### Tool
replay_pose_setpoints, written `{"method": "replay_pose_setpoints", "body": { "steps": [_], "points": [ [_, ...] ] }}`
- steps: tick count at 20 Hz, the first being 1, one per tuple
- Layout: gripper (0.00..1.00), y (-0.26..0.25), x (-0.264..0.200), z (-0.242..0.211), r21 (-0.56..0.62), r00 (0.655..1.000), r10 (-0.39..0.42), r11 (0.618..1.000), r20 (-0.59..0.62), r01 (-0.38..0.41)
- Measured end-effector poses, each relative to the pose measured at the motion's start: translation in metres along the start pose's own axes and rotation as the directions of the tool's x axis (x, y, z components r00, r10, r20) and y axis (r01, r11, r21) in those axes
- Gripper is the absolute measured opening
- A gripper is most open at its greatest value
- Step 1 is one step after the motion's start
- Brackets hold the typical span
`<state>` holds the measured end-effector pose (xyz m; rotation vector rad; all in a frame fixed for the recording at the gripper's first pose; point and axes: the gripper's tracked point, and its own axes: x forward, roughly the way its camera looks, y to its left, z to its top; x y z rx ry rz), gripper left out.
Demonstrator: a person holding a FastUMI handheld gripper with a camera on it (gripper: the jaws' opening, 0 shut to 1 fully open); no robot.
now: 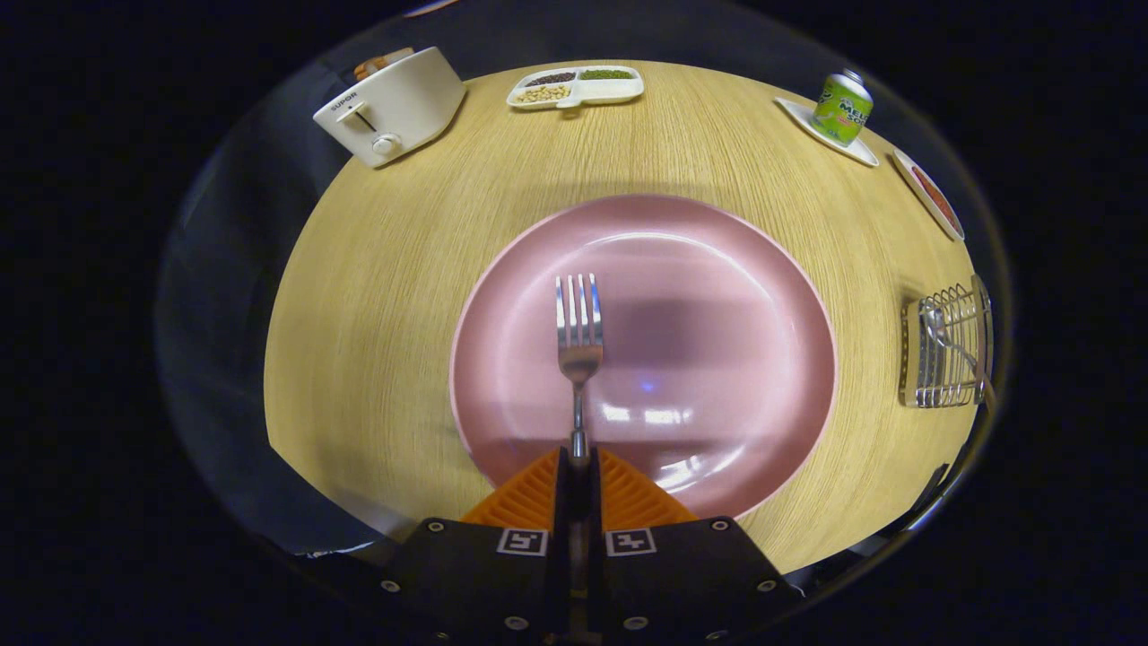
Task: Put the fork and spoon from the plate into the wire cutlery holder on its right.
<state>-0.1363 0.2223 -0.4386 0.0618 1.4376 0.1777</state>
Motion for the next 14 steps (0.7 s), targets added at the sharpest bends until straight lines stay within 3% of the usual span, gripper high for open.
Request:
{"method": "replay_pose_setpoints", "body": {
  "steps": [7,14],
  "points": [
    [0.05,-0.004,-0.015,0.008,-0.006,0.998,0.043,0.999,0.051,-0.042],
    [0.04,-0.037,-0.057,0.028,-0.018,0.984,0.007,1.000,0.179,-0.004]
  ]
}}
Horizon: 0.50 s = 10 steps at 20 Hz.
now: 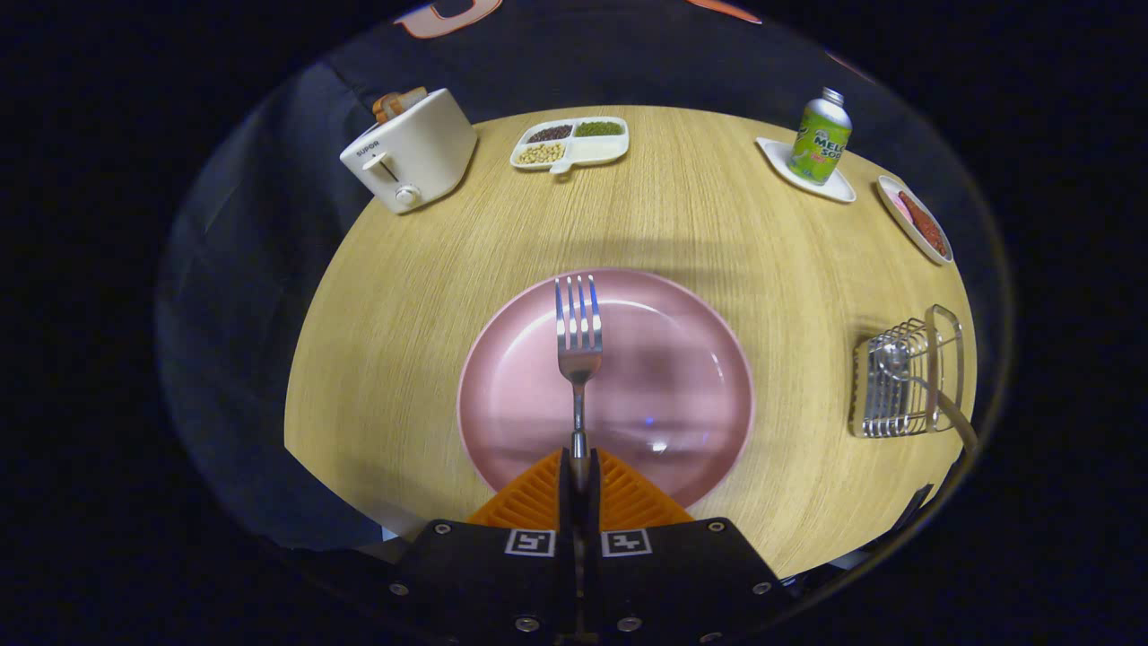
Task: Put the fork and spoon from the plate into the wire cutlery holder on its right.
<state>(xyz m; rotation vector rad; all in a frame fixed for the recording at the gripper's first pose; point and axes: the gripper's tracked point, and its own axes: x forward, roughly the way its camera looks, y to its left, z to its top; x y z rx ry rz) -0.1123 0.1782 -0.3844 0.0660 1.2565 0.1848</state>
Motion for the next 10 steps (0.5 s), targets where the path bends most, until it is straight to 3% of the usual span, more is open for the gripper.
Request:
{"method": "replay_pose_setpoints", "body": {
  "steps": [4,10],
  "points": [
    [0.04,-0.035,-0.026,0.007,0.054,0.999,-0.029,0.998,0.046,0.026],
    [0.04,-0.121,-0.071,-0.005,0.156,0.988,-0.138,0.980,0.064,0.127]
  ]
}}
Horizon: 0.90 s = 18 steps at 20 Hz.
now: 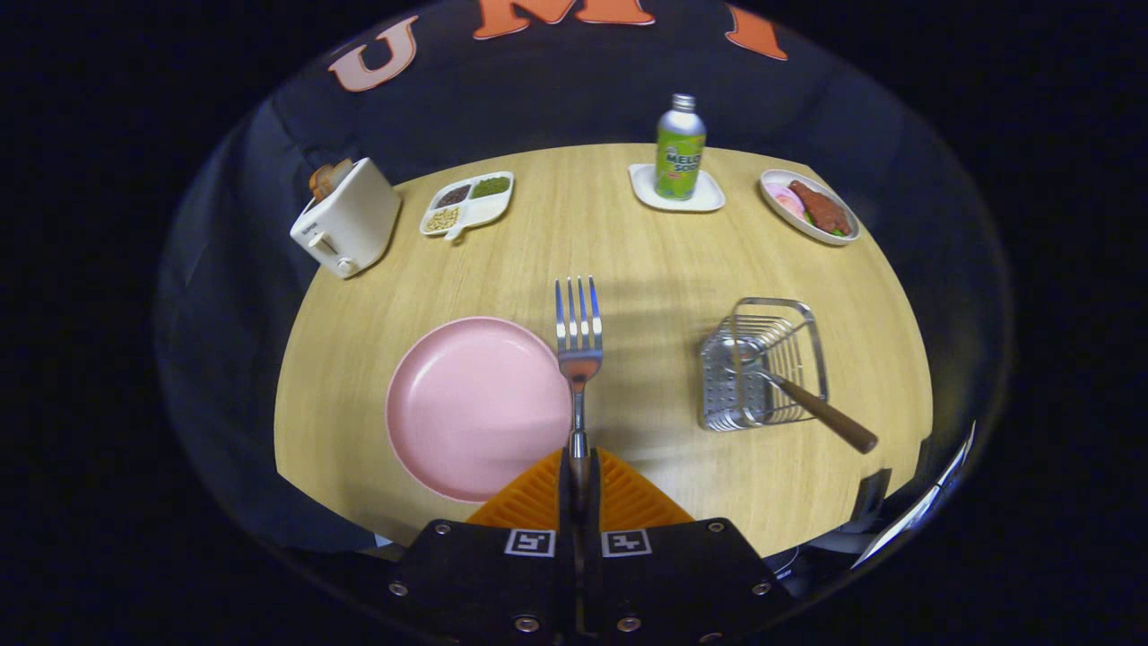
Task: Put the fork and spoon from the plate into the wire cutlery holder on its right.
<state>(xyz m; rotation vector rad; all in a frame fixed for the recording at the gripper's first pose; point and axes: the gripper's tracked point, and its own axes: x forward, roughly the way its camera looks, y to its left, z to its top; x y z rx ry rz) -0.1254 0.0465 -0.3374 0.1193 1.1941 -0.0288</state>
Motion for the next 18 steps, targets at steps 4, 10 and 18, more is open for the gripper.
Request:
{"method": "replay_pose_setpoints", "body": {
  "steps": [4,10,18],
  "points": [
    [0.04,-0.056,-0.013,-0.003,0.041,0.998,-0.056,0.998,0.007,0.056],
    [0.04,-0.096,-0.020,-0.005,0.030,0.997,-0.071,0.997,-0.001,0.071],
    [0.04,-0.119,-0.007,-0.011,-0.006,0.995,-0.068,0.998,-0.073,0.067]
  ]
}}
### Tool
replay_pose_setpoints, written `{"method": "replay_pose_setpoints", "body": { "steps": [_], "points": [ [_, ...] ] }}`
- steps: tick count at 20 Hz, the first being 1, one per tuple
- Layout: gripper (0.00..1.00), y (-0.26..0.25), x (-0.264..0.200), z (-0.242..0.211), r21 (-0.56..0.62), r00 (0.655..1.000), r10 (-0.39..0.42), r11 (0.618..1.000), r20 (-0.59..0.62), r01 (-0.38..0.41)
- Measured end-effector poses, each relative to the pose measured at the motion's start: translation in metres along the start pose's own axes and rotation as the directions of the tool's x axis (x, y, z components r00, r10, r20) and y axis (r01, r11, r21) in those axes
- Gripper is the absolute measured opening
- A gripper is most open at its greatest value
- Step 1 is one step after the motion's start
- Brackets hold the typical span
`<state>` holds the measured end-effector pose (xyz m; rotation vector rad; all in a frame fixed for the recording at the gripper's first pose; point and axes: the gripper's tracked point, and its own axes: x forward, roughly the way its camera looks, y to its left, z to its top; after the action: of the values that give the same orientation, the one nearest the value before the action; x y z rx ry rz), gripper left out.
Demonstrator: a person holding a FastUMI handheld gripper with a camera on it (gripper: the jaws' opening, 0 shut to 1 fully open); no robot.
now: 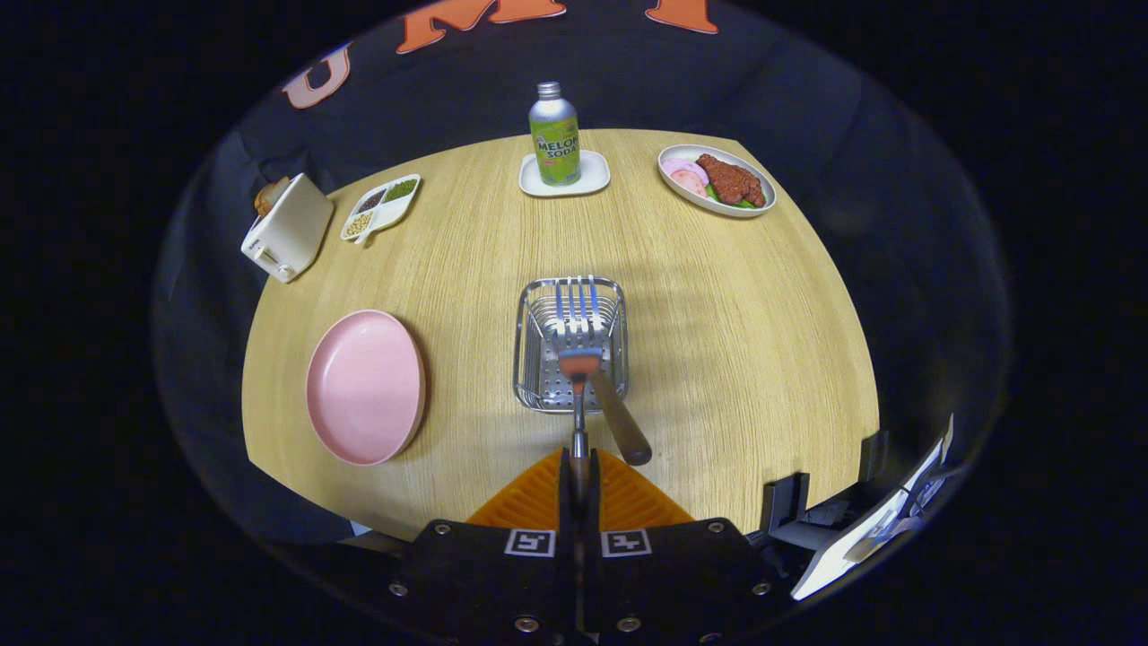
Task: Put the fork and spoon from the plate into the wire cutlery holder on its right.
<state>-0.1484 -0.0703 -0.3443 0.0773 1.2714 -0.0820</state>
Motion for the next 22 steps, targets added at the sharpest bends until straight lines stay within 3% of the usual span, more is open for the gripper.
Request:
{"method": "replay_pose_setpoints", "body": {
  "steps": [5,13,17,22],
  "points": [
    [0.05,0.003,0.009,0.000,-0.025,0.998,0.014,1.000,-0.063,-0.016],
    [0.09,0.007,0.009,0.018,-0.017,0.999,0.009,1.000,-0.048,-0.009],
    [0.10,0.008,0.004,0.038,-0.021,1.000,0.004,1.000,0.021,-0.004],
    [0.10,0.011,-0.015,0.085,0.002,0.981,0.009,1.000,0.196,-0.010]
  ]
}}
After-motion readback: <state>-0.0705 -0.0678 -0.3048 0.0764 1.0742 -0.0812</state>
